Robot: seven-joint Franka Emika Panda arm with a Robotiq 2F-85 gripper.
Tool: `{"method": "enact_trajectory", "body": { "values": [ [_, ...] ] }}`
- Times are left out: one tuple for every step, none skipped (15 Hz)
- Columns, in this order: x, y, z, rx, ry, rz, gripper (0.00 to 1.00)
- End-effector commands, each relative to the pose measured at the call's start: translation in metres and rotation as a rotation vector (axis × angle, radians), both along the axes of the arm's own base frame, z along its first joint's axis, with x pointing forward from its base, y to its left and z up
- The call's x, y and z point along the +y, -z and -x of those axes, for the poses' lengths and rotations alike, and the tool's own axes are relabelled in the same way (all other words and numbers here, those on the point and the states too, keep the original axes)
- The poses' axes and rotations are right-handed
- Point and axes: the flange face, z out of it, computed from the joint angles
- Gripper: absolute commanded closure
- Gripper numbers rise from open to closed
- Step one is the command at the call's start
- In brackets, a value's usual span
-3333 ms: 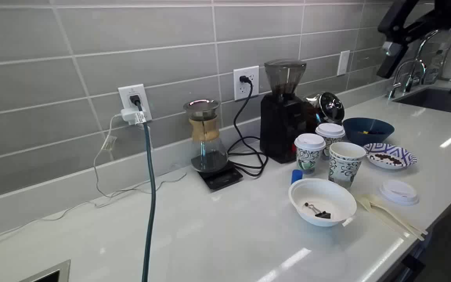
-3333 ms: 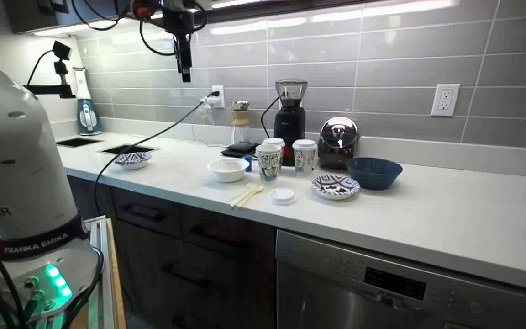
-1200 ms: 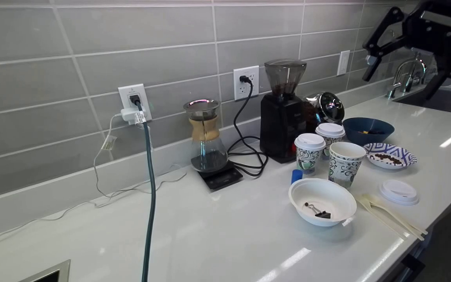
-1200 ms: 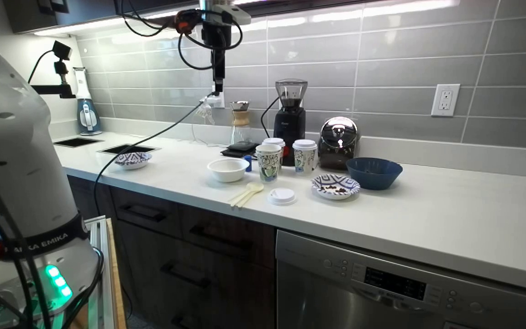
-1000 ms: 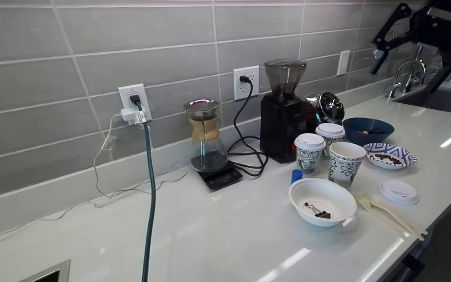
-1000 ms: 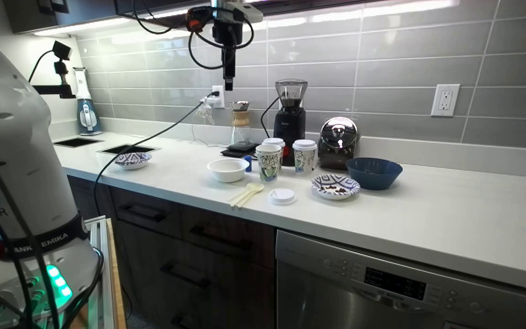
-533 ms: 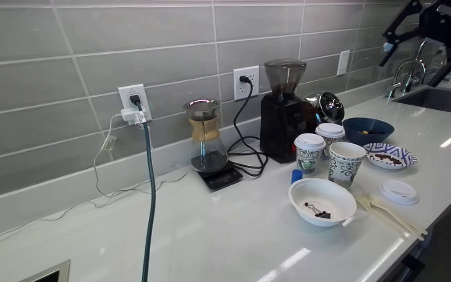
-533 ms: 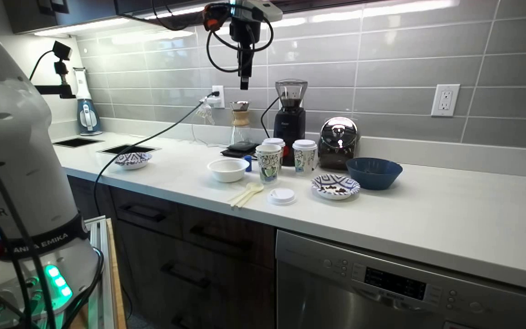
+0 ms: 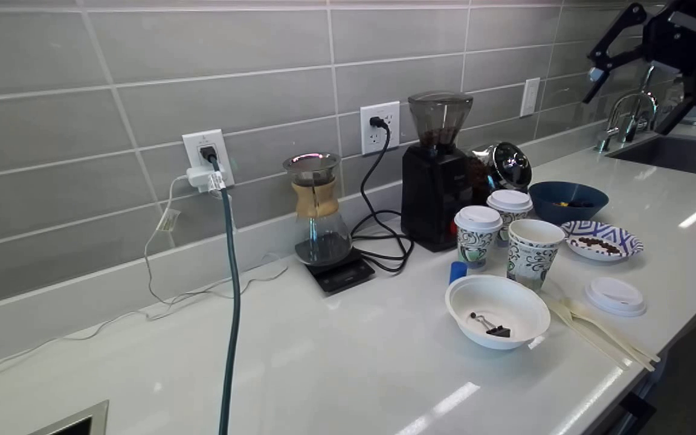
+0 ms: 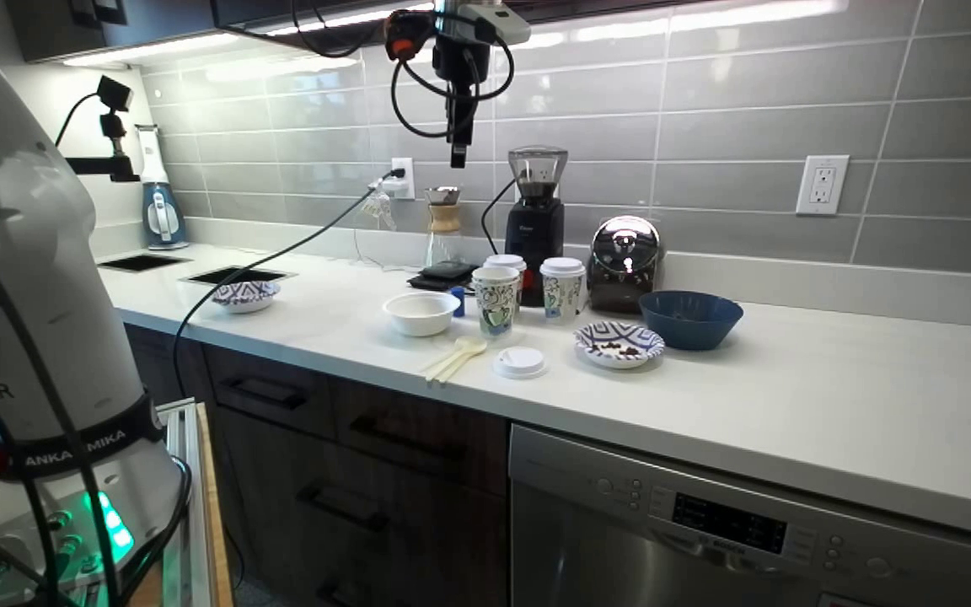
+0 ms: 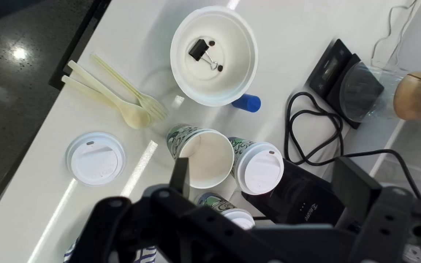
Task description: Pour the contents of the white plate into the open paper cup on the left
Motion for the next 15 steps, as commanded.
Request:
{"method": "enact_trajectory", "body": {
  "values": [
    [-0.001,0.003,-0.006,-0.032,-0.011,0.013,0.0],
    [-0.01,0.01,-0.017,-0.043,0.025,-0.01,0.0],
    [-0.016,0.013,-0.023,-0.068,0.044,-0.012,0.0],
    [-0.026,0.02,-0.032,-0.075,0.073,-0.026,0.0],
    [-0.036,0.025,-0.04,-0.095,0.101,-0.023,0.0],
    [-0.05,0.034,-0.05,-0.108,0.135,-0.03,0.0],
    [-0.06,0.042,-0.057,-0.114,0.166,-0.031,0.0],
    [-0.071,0.051,-0.065,-0.121,0.191,-0.034,0.0],
    [-0.083,0.062,-0.072,-0.126,0.209,-0.037,0.0],
    [-0.093,0.072,-0.08,-0.122,0.222,-0.037,0.0],
    [-0.103,0.082,-0.086,-0.123,0.233,-0.039,0.0],
    [-0.11,0.092,-0.092,-0.12,0.247,-0.034,0.0],
    [-0.118,0.101,-0.096,-0.113,0.252,-0.026,0.0],
    [-0.126,0.112,-0.1,-0.106,0.257,-0.013,0.0],
    [-0.132,0.123,-0.103,-0.105,0.262,0.009,0.0]
  ]
}}
